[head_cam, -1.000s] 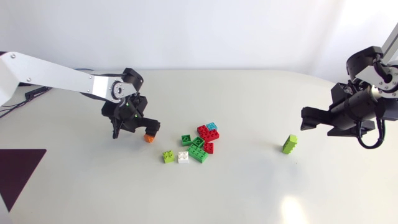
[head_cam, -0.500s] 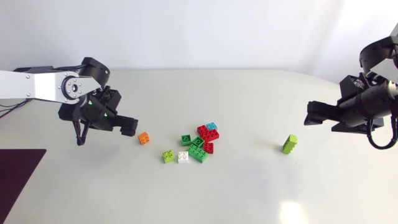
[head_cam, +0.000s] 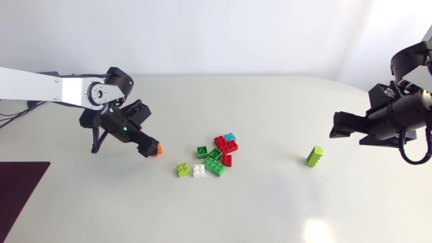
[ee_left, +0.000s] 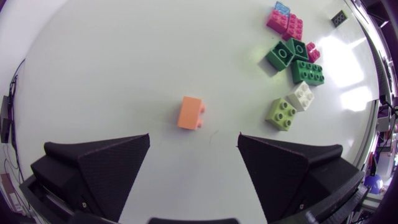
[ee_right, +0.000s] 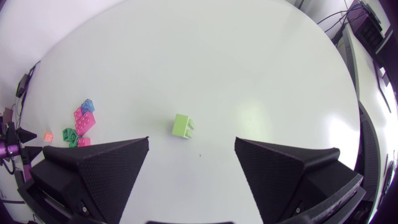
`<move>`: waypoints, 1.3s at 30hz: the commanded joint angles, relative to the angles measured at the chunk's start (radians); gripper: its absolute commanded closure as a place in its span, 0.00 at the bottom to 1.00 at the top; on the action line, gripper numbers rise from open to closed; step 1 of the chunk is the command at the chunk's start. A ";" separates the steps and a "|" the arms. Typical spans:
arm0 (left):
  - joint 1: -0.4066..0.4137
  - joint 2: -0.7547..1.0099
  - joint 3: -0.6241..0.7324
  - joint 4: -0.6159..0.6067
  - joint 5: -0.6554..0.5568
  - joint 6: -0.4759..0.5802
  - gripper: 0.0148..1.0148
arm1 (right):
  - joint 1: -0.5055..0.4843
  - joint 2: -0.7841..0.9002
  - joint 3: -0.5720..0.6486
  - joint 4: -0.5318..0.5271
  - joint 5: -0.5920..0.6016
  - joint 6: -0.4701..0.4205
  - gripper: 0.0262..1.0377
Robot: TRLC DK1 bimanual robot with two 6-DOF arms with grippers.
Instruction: Sort duplo bricks by size, large to the right and small to the left
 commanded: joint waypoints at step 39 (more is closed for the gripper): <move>0.053 0.113 0.040 -0.039 0.033 0.156 0.66 | -0.023 -0.004 -0.045 -0.007 -0.019 -0.038 0.04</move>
